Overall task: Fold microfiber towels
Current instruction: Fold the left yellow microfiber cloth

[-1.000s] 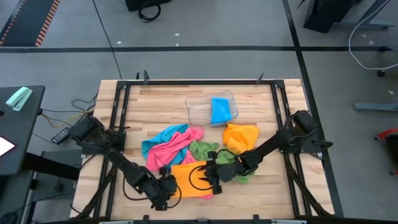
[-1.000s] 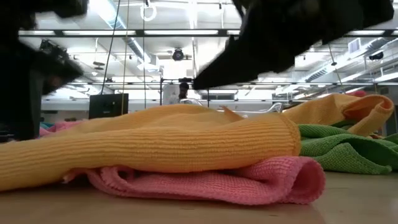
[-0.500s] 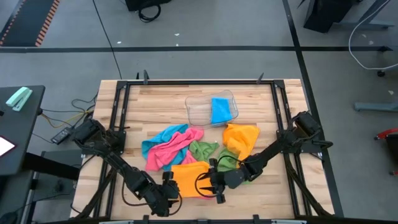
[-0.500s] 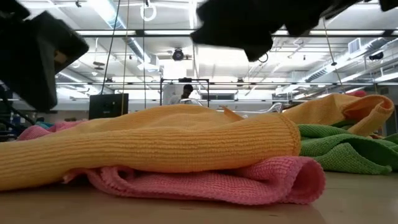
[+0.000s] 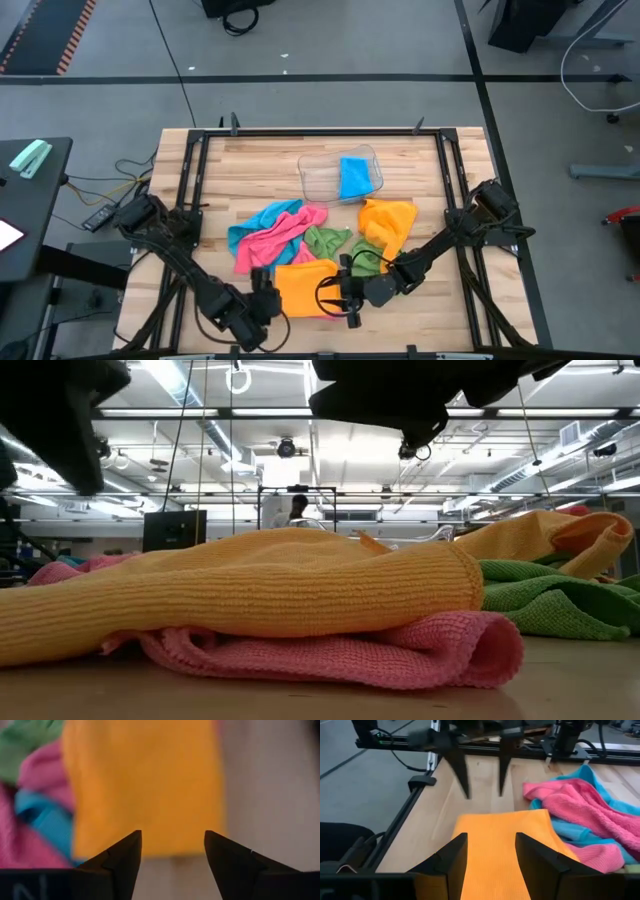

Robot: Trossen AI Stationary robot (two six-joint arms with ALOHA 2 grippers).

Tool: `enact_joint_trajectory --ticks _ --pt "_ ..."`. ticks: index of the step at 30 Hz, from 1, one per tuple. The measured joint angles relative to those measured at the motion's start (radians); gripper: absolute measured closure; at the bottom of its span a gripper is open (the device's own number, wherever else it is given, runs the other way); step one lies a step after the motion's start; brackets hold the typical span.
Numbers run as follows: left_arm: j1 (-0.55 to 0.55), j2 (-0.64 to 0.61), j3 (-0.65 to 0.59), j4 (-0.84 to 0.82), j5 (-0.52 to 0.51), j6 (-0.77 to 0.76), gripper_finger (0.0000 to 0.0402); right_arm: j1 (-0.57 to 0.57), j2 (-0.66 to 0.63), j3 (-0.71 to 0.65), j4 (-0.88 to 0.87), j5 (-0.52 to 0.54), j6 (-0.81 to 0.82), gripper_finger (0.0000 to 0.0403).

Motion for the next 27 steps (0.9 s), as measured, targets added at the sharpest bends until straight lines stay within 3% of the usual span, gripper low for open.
enact_joint_trajectory --ticks 6,11,17,22,27 --pt "0.043 -0.022 -0.097 -0.025 0.116 0.017 0.0219 0.001 0.0 0.0 0.0 0.0 0.011 0.0228" --pt "0.125 -0.114 -0.217 0.105 0.217 0.092 0.0262 0.001 0.0 0.0 0.001 -0.001 0.01 0.0228" --pt "0.244 -0.224 -0.388 0.287 0.435 0.1 0.0295 0.001 0.0 0.0 0.002 -0.001 0.005 0.0228" --pt "0.327 -0.244 -0.514 0.49 0.635 0.057 0.0291 0.0 0.0 0.0 0.002 -0.001 -0.01 0.0228" --pt "0.412 -0.244 -0.597 0.657 0.786 0.048 0.0247 0.012 0.0 0.0 -0.022 -0.001 -0.019 0.0228"
